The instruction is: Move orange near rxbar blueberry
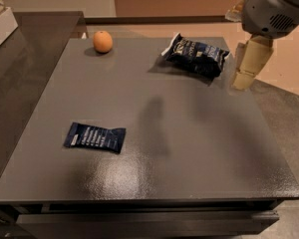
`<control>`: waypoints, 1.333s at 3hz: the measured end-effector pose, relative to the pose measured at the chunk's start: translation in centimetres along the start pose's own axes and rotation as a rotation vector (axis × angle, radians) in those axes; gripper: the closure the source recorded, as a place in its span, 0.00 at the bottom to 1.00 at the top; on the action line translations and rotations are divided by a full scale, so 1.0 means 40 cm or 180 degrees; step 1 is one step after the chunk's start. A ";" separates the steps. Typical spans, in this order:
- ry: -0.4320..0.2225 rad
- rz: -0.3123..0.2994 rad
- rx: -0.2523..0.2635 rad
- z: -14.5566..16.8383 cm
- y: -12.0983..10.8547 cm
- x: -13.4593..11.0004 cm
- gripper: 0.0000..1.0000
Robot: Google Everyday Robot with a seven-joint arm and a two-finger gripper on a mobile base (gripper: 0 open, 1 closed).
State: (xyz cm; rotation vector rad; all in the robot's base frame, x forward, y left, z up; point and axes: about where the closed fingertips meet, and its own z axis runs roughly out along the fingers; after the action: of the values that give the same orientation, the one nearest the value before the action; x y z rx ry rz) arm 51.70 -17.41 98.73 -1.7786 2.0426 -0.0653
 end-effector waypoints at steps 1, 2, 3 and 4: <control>-0.0242 0.0053 -0.0032 0.058 -0.079 -0.070 0.00; -0.0428 0.0201 -0.0052 0.121 -0.135 -0.141 0.00; -0.0622 0.0397 -0.0038 0.166 -0.192 -0.214 0.00; -0.0855 0.0560 -0.0001 0.204 -0.236 -0.280 0.00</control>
Offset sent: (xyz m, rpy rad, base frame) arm 0.1159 0.0924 -0.0193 0.2508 0.0177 -0.0621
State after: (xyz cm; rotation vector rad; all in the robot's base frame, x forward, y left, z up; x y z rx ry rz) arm 64.30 -6.41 97.46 -1.5084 1.9904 0.2150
